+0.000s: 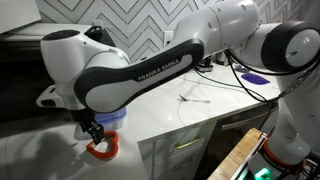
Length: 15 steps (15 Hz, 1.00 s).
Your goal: Move the heart shaped object to the left
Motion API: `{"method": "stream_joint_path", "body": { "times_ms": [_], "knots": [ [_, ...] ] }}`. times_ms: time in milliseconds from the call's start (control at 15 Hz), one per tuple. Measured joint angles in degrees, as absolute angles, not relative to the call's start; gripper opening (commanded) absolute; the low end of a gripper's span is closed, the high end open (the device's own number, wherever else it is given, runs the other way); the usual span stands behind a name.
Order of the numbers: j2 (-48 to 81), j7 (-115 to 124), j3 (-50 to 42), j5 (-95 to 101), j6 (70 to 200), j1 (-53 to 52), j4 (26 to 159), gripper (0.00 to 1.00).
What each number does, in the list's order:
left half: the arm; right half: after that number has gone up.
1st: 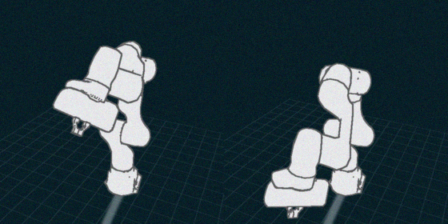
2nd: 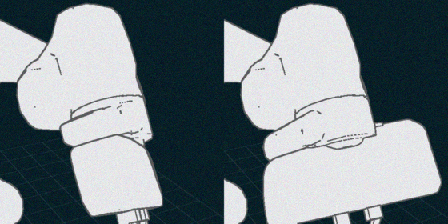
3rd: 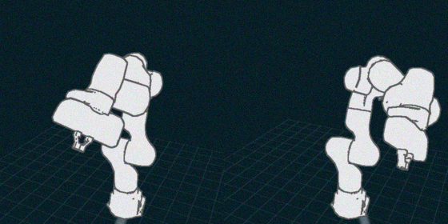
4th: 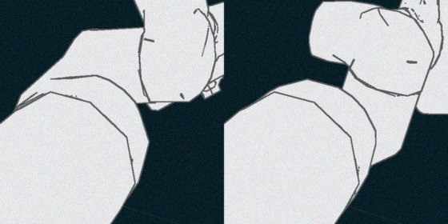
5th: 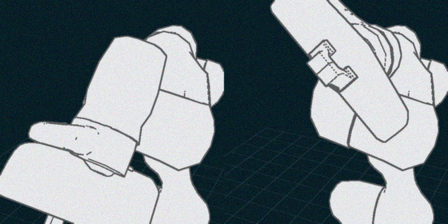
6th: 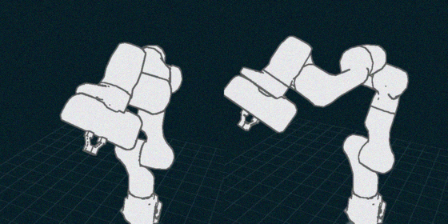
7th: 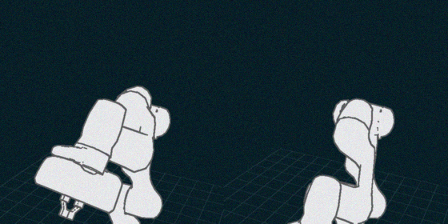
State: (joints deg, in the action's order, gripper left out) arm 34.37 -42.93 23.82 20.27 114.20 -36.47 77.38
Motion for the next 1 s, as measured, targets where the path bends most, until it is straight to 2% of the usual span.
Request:
{"method": "stream_joint_path", "body": {
  "times_ms": [467,1000],
  "knots": [
    [26.79,-31.59,23.63,14.65,108.62,-34.75,78.00,1.00],
    [6.31,-14.75,23.43,3.05,107.82,-27.41,94.22,1.00]
  ]
}}
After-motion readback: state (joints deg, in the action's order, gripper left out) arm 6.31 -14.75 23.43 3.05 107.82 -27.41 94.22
